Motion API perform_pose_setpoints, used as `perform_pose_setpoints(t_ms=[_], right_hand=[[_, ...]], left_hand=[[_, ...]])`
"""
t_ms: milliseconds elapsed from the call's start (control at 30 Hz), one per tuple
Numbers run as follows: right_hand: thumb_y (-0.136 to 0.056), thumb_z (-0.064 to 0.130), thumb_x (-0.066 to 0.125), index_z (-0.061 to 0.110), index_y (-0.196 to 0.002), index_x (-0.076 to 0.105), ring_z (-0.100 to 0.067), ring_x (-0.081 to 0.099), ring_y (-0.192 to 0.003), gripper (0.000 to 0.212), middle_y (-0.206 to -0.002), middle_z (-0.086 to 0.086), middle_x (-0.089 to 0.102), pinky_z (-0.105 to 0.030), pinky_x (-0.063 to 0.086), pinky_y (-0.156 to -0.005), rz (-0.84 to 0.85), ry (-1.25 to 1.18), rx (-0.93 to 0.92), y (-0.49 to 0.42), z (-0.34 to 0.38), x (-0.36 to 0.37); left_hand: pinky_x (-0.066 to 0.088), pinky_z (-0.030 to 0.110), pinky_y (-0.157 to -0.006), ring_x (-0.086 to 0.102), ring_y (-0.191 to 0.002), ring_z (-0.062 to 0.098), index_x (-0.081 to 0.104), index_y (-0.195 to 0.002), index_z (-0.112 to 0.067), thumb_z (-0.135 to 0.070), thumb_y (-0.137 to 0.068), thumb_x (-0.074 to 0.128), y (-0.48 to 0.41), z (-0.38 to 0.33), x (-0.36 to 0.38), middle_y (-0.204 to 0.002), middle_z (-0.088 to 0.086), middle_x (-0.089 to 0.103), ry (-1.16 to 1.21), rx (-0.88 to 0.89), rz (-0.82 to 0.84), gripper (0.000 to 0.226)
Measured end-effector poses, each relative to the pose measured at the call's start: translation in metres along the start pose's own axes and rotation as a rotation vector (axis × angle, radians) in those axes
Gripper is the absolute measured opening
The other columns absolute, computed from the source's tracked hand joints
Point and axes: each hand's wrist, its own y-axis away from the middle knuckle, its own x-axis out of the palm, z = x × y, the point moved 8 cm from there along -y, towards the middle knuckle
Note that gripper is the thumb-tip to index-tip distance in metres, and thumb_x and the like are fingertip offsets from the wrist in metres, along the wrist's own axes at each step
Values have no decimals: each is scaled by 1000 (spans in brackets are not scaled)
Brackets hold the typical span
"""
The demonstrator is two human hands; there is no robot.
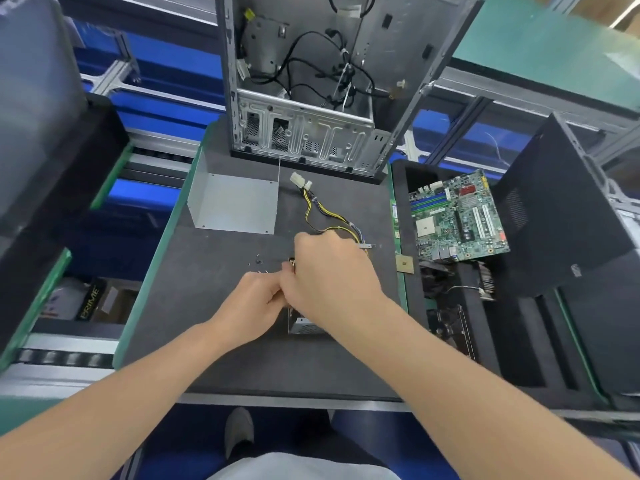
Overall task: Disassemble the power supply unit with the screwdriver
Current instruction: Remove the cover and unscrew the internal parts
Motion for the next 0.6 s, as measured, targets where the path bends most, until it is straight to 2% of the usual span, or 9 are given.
perform_pose_setpoints(t_ms=[67,133,200,267,333,400,500,533,600], right_hand=[[-92,20,59,16,-78,40,-32,43,-67,24,-62,-1,26,-30,23,-48,21,-18,32,-6,-2,4],[-90,15,58,16,-77,42,-34,50,-70,20,-63,-3,32,-31,27,-51,76,-26,-53,-13,0,5],[-88,18,58,16,-79,47,-35,58,-75,14,-69,-3,42,-33,37,-55,169,-45,-248,-16,5,5],[-92,25,61,16,-85,55,-28,53,-73,13,-78,1,47,-37,45,-61,260,-25,-534,-12,13,2],[-96,32,61,14,-91,61,-21,42,-67,19,-83,1,51,-35,41,-58,296,47,-784,-4,17,-1],[-98,33,58,13,-94,63,-20,39,-64,20,-86,-1,56,-34,39,-56,280,95,-900,-2,17,-4],[-99,32,55,14,-99,62,-24,42,-63,20,-87,-2,56,-36,41,-55,245,95,-871,0,20,-6],[-98,32,55,14,-100,61,-27,45,-64,19,-89,-2,56,-36,42,-57,224,57,-806,1,19,-7],[-93,31,57,15,-96,57,-32,55,-71,17,-87,-2,55,-38,45,-60,131,-62,-547,1,12,-11]], left_hand=[[33,-5,-56,52,-61,-12,53,-76,-71,6,-84,54,1,9,0,-68,-47,55,8,-43,3,77],[43,0,-68,61,-74,-19,60,-80,-68,-3,-93,59,1,19,1,-78,-44,64,38,-109,40,66],[50,7,-77,67,-87,-15,66,-83,-59,-4,-99,64,1,26,3,-87,-40,69,60,-152,85,58],[51,11,-81,67,-92,-12,69,-83,-54,-4,-100,65,1,30,6,-89,-34,72,36,-172,106,53],[54,24,-90,70,-99,-2,79,-93,-37,-5,-101,64,1,33,13,-99,-19,78,20,-201,139,35],[54,24,-93,72,-101,6,83,-101,-22,-3,-101,64,2,34,16,-103,-10,80,4,-204,150,27],[43,2,-70,65,-78,1,74,-88,-27,10,-94,64,2,30,12,-87,-18,74,-39,-154,80,39],[38,0,-65,60,-73,-4,66,-92,-31,14,-91,63,3,27,10,-85,-25,69,-50,-142,61,45],[34,-1,-59,54,-67,-13,53,-90,-36,18,-87,60,3,16,7,-75,-36,61,-55,-103,43,55]])
